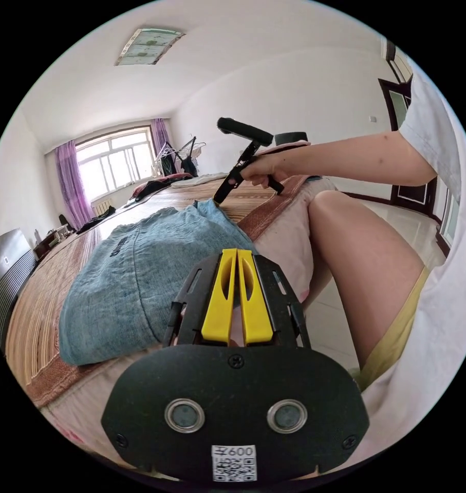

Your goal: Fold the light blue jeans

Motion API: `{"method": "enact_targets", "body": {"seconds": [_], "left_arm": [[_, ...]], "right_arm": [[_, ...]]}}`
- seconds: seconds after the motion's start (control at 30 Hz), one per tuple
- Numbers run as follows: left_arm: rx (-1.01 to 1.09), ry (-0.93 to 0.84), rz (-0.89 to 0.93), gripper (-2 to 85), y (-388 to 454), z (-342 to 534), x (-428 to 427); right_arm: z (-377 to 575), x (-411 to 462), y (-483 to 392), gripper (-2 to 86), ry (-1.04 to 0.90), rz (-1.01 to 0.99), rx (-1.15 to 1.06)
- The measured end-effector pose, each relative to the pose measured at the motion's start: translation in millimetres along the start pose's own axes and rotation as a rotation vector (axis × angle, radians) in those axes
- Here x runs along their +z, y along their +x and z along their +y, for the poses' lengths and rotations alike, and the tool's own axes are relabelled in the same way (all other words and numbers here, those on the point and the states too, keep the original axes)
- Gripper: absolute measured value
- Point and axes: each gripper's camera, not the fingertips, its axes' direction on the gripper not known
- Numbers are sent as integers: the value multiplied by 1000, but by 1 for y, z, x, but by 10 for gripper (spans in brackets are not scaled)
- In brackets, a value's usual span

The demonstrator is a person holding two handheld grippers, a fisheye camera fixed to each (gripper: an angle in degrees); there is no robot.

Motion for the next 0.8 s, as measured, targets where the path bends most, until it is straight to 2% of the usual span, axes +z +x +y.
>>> {"method": "enact_targets", "body": {"seconds": [0.23,0.3,0.33,0.37,0.4,0.5,0.67,0.8], "left_arm": [[102,-20,-78,9,60,18,19],[205,-31,-137,15,84,17,17],[291,-22,-229,20,103,16,9],[356,4,-323,26,120,17,-4],[391,20,-341,28,128,18,-11],[537,-9,-266,50,158,28,-28],[839,-124,-279,88,231,58,11],[897,-214,-344,87,269,61,50]], "right_arm": [[12,-36,71,-4,13,-99,231],[28,-56,91,-1,56,-101,342],[43,-73,101,-1,103,-89,397],[58,-94,104,-3,158,-50,398],[65,-104,104,-3,181,-35,386],[93,-147,104,2,220,-32,349],[133,-200,107,47,297,-240,358],[161,-215,118,73,338,-453,440]]}}
